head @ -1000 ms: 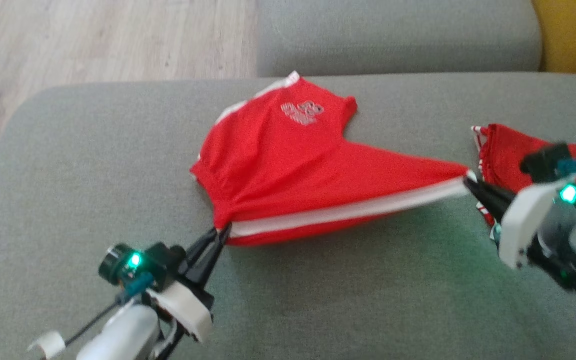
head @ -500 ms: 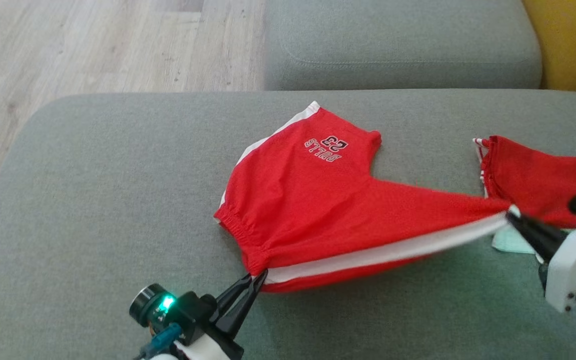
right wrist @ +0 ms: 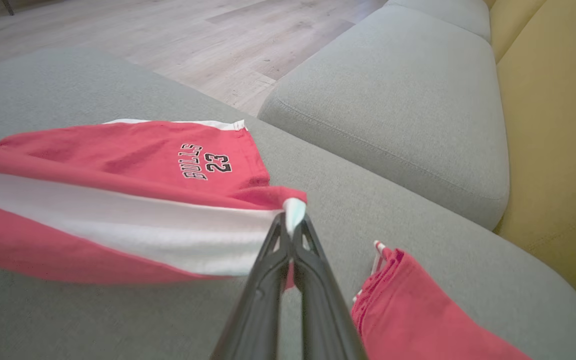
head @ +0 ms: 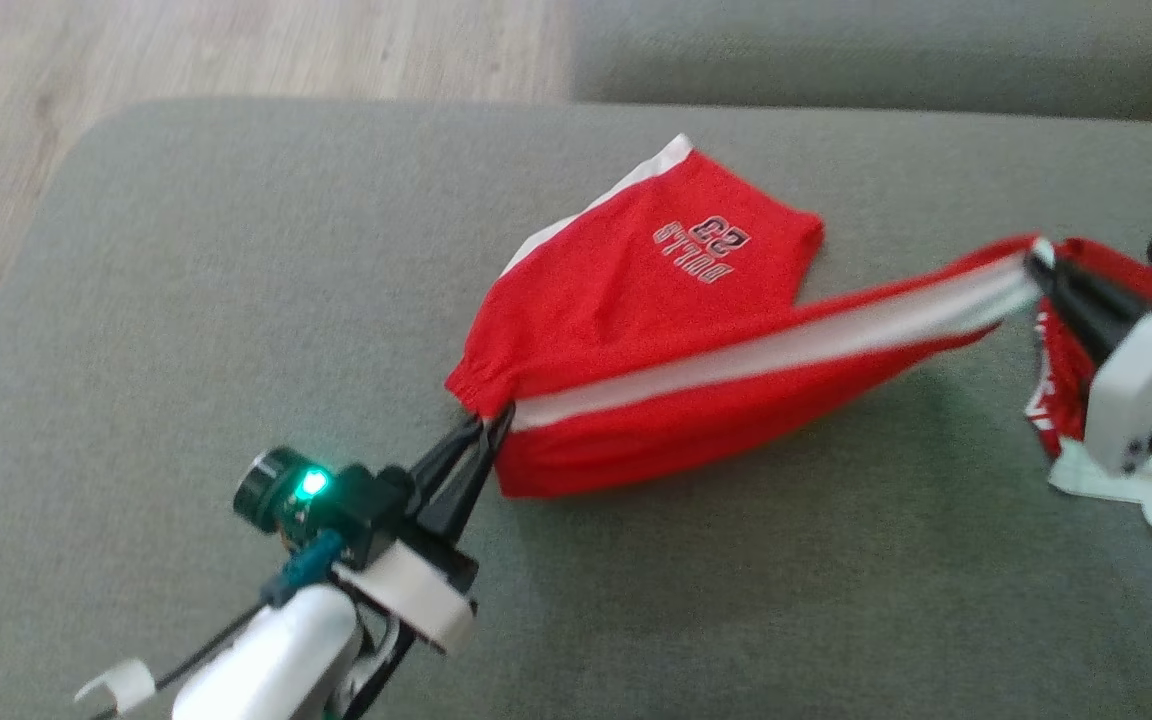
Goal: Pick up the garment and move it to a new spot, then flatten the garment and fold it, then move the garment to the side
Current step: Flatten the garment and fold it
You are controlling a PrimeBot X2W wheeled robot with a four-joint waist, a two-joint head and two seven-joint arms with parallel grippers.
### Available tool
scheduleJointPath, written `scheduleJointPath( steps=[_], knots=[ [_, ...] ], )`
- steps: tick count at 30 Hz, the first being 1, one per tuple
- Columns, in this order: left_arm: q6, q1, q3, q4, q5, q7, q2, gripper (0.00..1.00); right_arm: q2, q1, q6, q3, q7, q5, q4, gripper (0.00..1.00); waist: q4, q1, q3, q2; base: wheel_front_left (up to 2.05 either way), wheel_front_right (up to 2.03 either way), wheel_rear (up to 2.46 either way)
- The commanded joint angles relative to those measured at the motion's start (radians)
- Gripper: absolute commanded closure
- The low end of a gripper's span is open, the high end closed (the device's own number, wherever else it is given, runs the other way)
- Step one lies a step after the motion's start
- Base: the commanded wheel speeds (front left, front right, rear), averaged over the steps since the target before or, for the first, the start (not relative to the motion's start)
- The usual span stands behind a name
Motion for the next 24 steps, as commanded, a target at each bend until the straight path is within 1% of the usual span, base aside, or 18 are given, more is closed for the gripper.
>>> scheduleJointPath(
  steps=[1, 6, 15, 16, 19, 24],
  knots=[
    [0.002, -0.070, 0.053, -0.013, -0.007, -0.005, 0.010, 1.00, -0.017, -0.068, 0.007, 0.010, 0.010, -0.012, -0.012, 1.00, 0.032, -0.0001, 0.048, 0.0000, 0.00, 0.00, 0.00],
    [-0.011, -0.136, 0.053, 0.033, -0.002, -0.004, -0.019, 1.00, -0.013, -0.230, 0.007, 0.075, 0.010, -0.038, 0.074, 1.00, 0.074, -0.0001, 0.118, 0.0000, 0.00, 0.00, 0.00],
    [-0.038, -0.239, 0.061, 0.147, -0.007, -0.032, -0.103, 1.00, 0.003, -0.516, 0.007, 0.251, -0.039, -0.076, 0.282, 1.00, 0.153, -0.0001, 0.222, 0.0000, 0.00, 0.00, 0.00],
    [-0.038, -0.239, 0.061, 0.147, -0.007, -0.032, -0.103, 1.00, 0.003, -0.516, 0.007, 0.251, -0.039, -0.076, 0.282, 1.00, 0.153, -0.0001, 0.222, 0.0000, 0.00, 0.00, 0.00],
    [-0.045, -0.268, 0.065, 0.188, -0.008, -0.040, -0.131, 1.00, 0.008, -0.592, 0.007, 0.313, -0.056, -0.078, 0.346, 1.00, 0.176, -0.0001, 0.251, 0.0000, 0.00, 0.00, 0.00],
    [-0.065, -0.311, 0.069, 0.240, -0.001, -0.052, -0.166, 1.00, 0.035, -0.698, 0.007, 0.387, -0.100, -0.081, 0.465, 1.00, 0.201, -0.0001, 0.295, 0.0000, 0.00, 0.00, 0.00]
  ],
)
